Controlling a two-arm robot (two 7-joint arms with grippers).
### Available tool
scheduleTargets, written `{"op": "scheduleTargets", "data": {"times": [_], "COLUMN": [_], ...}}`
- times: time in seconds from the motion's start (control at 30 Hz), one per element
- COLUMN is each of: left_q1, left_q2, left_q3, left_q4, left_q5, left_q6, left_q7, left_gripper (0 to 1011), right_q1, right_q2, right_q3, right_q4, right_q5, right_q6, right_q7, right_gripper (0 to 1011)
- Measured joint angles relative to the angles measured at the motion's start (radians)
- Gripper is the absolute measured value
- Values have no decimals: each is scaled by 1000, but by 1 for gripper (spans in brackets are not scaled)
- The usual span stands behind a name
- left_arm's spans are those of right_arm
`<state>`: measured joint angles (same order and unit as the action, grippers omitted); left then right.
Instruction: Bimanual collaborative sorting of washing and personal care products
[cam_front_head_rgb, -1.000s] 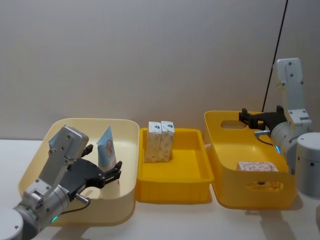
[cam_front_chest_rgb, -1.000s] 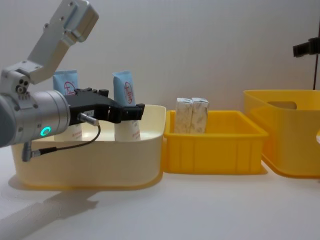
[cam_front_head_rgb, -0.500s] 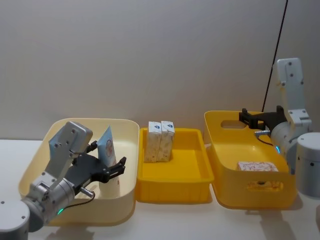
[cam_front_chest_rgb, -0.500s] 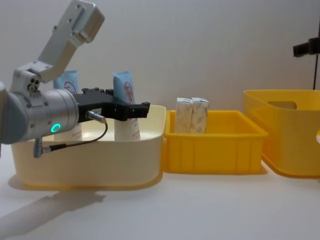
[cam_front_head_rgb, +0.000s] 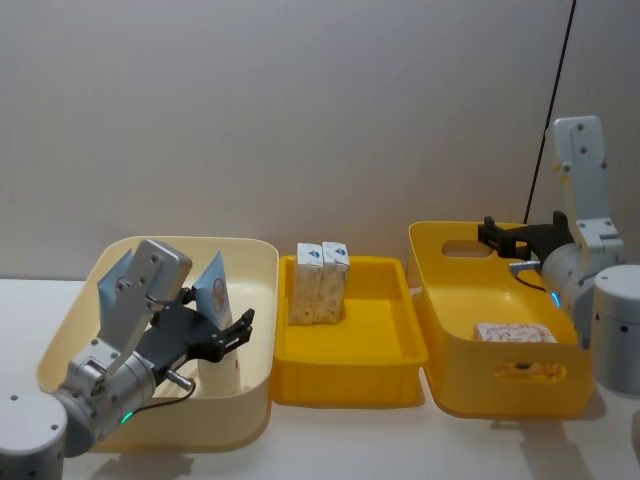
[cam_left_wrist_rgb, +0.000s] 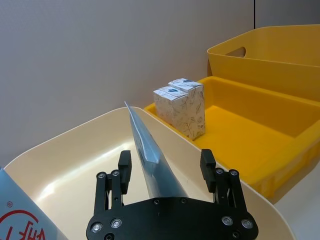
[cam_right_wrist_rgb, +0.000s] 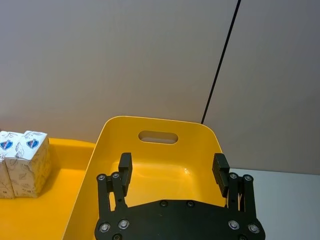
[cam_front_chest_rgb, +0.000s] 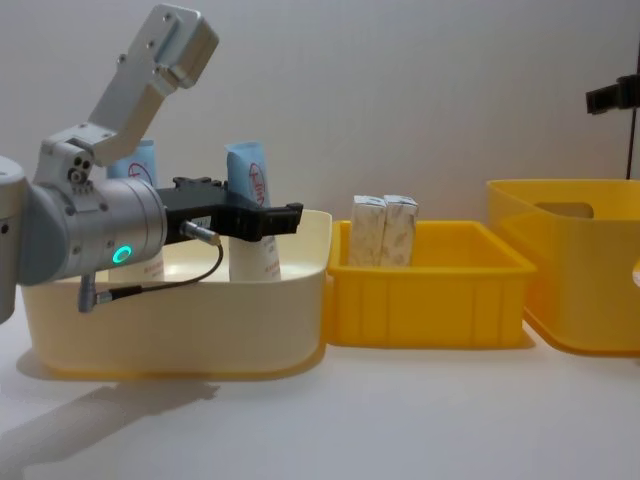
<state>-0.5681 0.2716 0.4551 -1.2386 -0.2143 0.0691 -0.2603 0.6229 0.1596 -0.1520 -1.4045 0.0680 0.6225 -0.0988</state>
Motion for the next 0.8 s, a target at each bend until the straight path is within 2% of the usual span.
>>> {"op": "scheduleTargets", "data": {"times": [0.1, 0.13, 0.17, 0.37, 0.4, 0.47, 0.5, 0.57, 0.6, 0.8], "left_q1": [-3, -4, -4, -8, -8, -8, -9, -9, -9, -10], "left_q2": [-2, -2, -2, -5, -5, -6, -6, -6, -7, -8], "left_q3": [0, 1, 1, 1, 1, 1, 2, 2, 2, 2], "left_q4": [5, 6, 6, 12, 12, 14, 14, 15, 15, 17], "left_q5": [1, 1, 1, 2, 2, 2, 2, 3, 3, 3], "left_q6": [-2, -2, -2, -4, -4, -4, -4, -4, -4, -6], "left_q7": [-2, -3, -3, -4, -5, -5, -5, -5, -6, -6], "left_gripper": [796, 738, 738, 564, 501, 458, 397, 353, 297, 248], "right_q1": [0, 0, 0, 0, 0, 0, 0, 0, 0, 0], "right_q2": [0, 0, 0, 0, 0, 0, 0, 0, 0, 0], "right_q3": [0, 0, 0, 0, 0, 0, 0, 0, 0, 0], "right_q4": [0, 0, 0, 0, 0, 0, 0, 0, 0, 0], "right_q5": [0, 0, 0, 0, 0, 0, 0, 0, 0, 0], "right_q6": [0, 0, 0, 0, 0, 0, 0, 0, 0, 0], "right_q7": [0, 0, 0, 0, 0, 0, 0, 0, 0, 0], "right_gripper": [1001, 1001, 1001, 1001, 1001, 1001, 1001, 1001, 1001, 1001]}}
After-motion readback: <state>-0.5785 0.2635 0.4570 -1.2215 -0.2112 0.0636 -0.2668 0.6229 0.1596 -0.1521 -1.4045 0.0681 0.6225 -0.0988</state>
